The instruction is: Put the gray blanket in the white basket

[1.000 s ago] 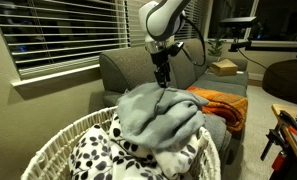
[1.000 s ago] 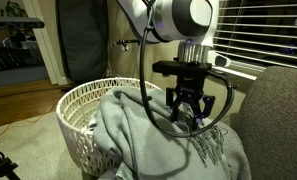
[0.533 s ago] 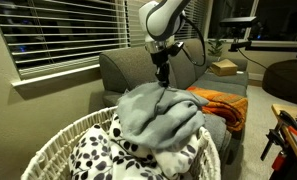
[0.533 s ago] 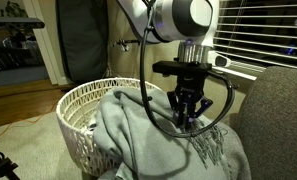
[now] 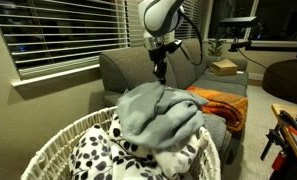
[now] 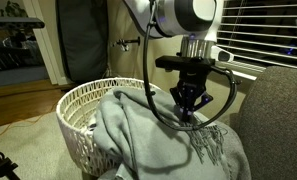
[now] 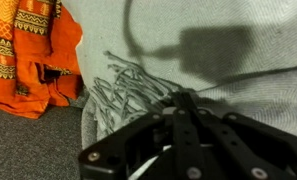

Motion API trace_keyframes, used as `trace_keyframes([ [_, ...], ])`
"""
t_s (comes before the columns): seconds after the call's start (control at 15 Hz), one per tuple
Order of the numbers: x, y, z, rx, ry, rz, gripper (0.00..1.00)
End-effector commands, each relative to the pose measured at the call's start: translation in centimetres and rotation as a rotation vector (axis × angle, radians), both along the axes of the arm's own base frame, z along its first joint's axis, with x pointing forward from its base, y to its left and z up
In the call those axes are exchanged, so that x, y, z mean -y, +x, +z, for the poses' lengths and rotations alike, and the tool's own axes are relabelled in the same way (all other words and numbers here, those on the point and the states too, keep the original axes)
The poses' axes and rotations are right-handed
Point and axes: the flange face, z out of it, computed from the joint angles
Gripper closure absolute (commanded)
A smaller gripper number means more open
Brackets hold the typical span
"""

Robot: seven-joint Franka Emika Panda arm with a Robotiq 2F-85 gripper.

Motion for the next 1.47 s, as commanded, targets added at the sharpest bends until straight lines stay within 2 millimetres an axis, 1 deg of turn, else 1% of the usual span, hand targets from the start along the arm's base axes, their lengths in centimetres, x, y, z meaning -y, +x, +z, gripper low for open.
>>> trace_keyframes([
  [0.0, -2.3, 0.5, 1.9, 0.004, 0.059, 0.042, 0.99],
  [0.13, -4.8, 1.2, 2.2, 0.006, 0.087, 0.086, 0.99],
  [0.33, -9.5, 1.8, 2.0, -0.010, 0.117, 0.169, 0.99],
  [0.47, -12.5, 1.9, 2.0, -0.028, 0.127, 0.224, 0.99],
  [0.6, -15.0, 1.9, 2.0, -0.043, 0.137, 0.268, 0.99],
  [0.8, -18.0, 1.9, 2.0, -0.067, 0.146, 0.325, 0.99],
  [1.4, -26.2, 1.0, 2.2, -0.122, 0.137, 0.505, 0.99],
])
